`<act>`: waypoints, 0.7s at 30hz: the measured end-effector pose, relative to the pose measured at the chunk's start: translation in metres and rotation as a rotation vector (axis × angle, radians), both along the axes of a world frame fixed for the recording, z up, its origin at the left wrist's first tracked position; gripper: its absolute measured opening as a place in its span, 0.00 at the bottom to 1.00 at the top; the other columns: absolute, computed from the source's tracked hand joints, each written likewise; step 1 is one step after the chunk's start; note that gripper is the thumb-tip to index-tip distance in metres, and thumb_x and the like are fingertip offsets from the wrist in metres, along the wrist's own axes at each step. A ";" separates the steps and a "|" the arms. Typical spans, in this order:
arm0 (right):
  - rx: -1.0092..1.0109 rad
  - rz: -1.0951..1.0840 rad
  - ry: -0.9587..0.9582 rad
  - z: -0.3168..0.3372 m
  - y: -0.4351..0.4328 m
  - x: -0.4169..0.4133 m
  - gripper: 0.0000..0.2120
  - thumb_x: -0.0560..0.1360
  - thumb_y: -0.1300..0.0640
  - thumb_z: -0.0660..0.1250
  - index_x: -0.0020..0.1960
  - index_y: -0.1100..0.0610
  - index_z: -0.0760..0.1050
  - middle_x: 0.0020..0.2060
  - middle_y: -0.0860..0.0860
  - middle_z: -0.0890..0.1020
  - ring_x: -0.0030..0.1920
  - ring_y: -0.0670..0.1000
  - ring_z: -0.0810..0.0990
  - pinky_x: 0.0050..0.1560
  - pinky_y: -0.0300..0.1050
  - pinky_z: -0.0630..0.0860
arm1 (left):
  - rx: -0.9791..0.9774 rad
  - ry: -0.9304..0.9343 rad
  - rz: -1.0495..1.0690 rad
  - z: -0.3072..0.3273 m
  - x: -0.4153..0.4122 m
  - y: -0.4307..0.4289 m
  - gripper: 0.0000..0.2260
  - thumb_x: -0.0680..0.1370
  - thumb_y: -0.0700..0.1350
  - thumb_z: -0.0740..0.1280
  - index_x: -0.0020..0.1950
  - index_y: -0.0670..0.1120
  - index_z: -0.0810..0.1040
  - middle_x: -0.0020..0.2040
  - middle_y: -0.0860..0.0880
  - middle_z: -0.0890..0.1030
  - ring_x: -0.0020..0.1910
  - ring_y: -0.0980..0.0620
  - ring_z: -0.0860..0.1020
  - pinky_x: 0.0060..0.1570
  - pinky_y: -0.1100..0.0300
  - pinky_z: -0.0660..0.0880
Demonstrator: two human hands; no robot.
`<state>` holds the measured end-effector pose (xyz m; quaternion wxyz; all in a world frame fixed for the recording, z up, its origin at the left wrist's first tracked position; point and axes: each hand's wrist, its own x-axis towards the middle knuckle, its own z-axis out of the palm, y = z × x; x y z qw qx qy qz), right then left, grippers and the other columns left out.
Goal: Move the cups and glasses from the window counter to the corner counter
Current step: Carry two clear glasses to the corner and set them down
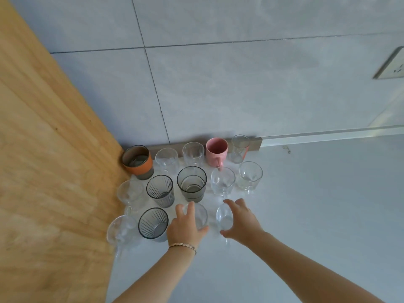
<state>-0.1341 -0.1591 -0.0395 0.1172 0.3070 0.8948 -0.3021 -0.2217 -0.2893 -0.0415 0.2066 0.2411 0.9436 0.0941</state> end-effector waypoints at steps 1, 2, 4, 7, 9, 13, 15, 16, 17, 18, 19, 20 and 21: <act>0.002 -0.017 0.004 -0.001 -0.001 -0.004 0.41 0.67 0.52 0.74 0.74 0.50 0.57 0.65 0.53 0.66 0.61 0.56 0.73 0.60 0.46 0.74 | -0.003 0.008 -0.006 0.000 0.000 0.000 0.33 0.72 0.59 0.67 0.72 0.52 0.59 0.70 0.47 0.62 0.58 0.43 0.78 0.53 0.54 0.76; 0.010 -0.030 0.006 -0.003 -0.003 -0.007 0.42 0.67 0.51 0.74 0.74 0.50 0.56 0.66 0.53 0.65 0.61 0.56 0.73 0.59 0.46 0.74 | -0.005 0.014 -0.011 0.000 -0.001 0.000 0.33 0.72 0.59 0.67 0.72 0.52 0.59 0.70 0.47 0.62 0.58 0.43 0.78 0.53 0.55 0.76; 0.036 -0.046 0.008 -0.006 -0.006 -0.007 0.43 0.68 0.50 0.73 0.75 0.51 0.53 0.68 0.51 0.64 0.62 0.55 0.72 0.59 0.46 0.75 | -0.013 0.020 -0.021 0.000 -0.001 0.000 0.33 0.72 0.60 0.67 0.72 0.51 0.59 0.69 0.47 0.62 0.58 0.44 0.79 0.52 0.55 0.77; 0.026 -0.073 0.002 -0.009 -0.008 0.000 0.48 0.69 0.46 0.73 0.76 0.55 0.46 0.72 0.50 0.60 0.68 0.54 0.69 0.63 0.46 0.72 | -0.024 0.023 -0.035 -0.001 0.000 0.000 0.33 0.72 0.60 0.66 0.72 0.51 0.58 0.70 0.46 0.62 0.58 0.44 0.78 0.52 0.55 0.77; -0.040 -0.088 -0.037 -0.010 -0.007 0.005 0.53 0.68 0.44 0.73 0.76 0.59 0.41 0.76 0.51 0.55 0.72 0.54 0.65 0.67 0.47 0.69 | -0.059 0.017 -0.050 0.000 0.001 0.002 0.34 0.73 0.61 0.65 0.73 0.50 0.56 0.71 0.45 0.60 0.59 0.44 0.77 0.53 0.55 0.76; -0.135 -0.094 -0.203 -0.003 0.011 0.023 0.49 0.69 0.41 0.70 0.76 0.60 0.45 0.72 0.55 0.66 0.71 0.55 0.67 0.68 0.48 0.67 | -0.158 0.023 -0.105 0.014 0.004 0.009 0.36 0.75 0.60 0.62 0.75 0.48 0.50 0.73 0.42 0.57 0.64 0.43 0.72 0.57 0.54 0.74; -0.073 -0.035 -0.276 0.002 0.025 0.038 0.33 0.74 0.45 0.66 0.73 0.57 0.59 0.67 0.53 0.73 0.67 0.53 0.71 0.65 0.46 0.69 | -0.158 0.118 -0.173 0.029 0.007 0.013 0.34 0.76 0.59 0.62 0.75 0.47 0.52 0.72 0.41 0.59 0.68 0.43 0.67 0.62 0.53 0.70; -0.037 -0.017 -0.309 0.006 0.033 0.047 0.24 0.76 0.48 0.63 0.70 0.55 0.65 0.65 0.52 0.75 0.66 0.52 0.72 0.65 0.46 0.69 | -0.128 0.164 -0.224 0.038 0.010 0.017 0.31 0.76 0.57 0.61 0.74 0.46 0.55 0.70 0.42 0.62 0.68 0.44 0.67 0.63 0.53 0.69; -0.014 -0.014 -0.334 0.009 0.042 0.057 0.19 0.77 0.51 0.61 0.67 0.54 0.69 0.65 0.51 0.75 0.66 0.52 0.72 0.65 0.45 0.69 | -0.092 0.191 -0.286 0.046 0.014 0.023 0.26 0.77 0.55 0.60 0.72 0.46 0.60 0.68 0.43 0.66 0.66 0.45 0.68 0.63 0.54 0.68; -0.004 -0.022 -0.356 0.012 0.050 0.068 0.17 0.77 0.53 0.59 0.65 0.54 0.70 0.65 0.51 0.75 0.66 0.52 0.72 0.65 0.45 0.69 | -0.073 0.191 -0.355 0.052 0.018 0.030 0.21 0.78 0.53 0.59 0.69 0.46 0.65 0.65 0.45 0.70 0.64 0.45 0.70 0.61 0.54 0.69; -0.001 -0.028 -0.379 0.016 0.059 0.080 0.17 0.77 0.54 0.59 0.65 0.54 0.71 0.65 0.51 0.74 0.66 0.52 0.72 0.65 0.46 0.69 | -0.064 0.168 -0.415 0.058 0.025 0.040 0.18 0.78 0.51 0.58 0.65 0.46 0.68 0.63 0.46 0.73 0.62 0.45 0.73 0.58 0.53 0.70; -0.003 -0.029 -0.399 0.019 0.068 0.094 0.17 0.77 0.54 0.59 0.65 0.54 0.71 0.66 0.51 0.74 0.67 0.52 0.71 0.66 0.46 0.69 | -0.058 0.119 -0.453 0.062 0.034 0.051 0.15 0.78 0.49 0.58 0.63 0.47 0.71 0.61 0.47 0.75 0.60 0.45 0.75 0.56 0.53 0.72; -0.008 -0.035 -0.410 0.024 0.078 0.111 0.17 0.77 0.54 0.59 0.66 0.54 0.70 0.66 0.51 0.73 0.67 0.52 0.71 0.66 0.46 0.69 | -0.056 0.048 -0.471 0.064 0.046 0.064 0.14 0.78 0.49 0.58 0.61 0.47 0.72 0.60 0.48 0.77 0.58 0.46 0.76 0.55 0.55 0.72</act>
